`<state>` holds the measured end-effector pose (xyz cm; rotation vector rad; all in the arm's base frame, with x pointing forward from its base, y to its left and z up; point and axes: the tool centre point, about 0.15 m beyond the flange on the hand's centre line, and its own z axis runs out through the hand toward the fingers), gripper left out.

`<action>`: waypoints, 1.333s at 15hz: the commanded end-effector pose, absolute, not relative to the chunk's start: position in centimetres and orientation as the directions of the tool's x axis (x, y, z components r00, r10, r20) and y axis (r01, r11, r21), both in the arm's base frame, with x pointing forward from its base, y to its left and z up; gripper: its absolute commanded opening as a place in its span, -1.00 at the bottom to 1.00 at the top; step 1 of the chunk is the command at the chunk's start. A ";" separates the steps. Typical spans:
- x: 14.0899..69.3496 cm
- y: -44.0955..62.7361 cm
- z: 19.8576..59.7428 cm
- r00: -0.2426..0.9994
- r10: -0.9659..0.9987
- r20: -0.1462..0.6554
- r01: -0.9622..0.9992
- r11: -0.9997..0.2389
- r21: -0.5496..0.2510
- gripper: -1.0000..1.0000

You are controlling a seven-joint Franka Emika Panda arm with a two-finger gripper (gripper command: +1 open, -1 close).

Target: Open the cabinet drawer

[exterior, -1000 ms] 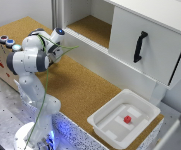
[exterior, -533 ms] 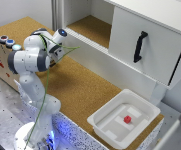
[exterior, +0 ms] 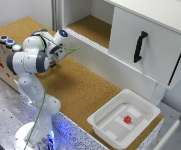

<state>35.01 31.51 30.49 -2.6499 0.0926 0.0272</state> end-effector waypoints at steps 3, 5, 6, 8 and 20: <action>33.4 25.8 28.9 0.998 -0.048 -0.033 -0.059 -0.876 -0.479 -1.00; 33.4 24.7 28.8 0.999 -0.042 -0.033 -0.052 -0.877 -0.479 -1.00; 33.3 24.3 28.7 0.999 -0.040 -0.033 -0.050 -0.878 -0.476 -1.00; 33.3 23.3 28.6 0.999 -0.038 -0.036 -0.050 -0.880 -0.472 -1.00; 34.3 16.7 26.5 0.991 -0.122 -0.050 -0.131 -0.891 -0.435 -1.00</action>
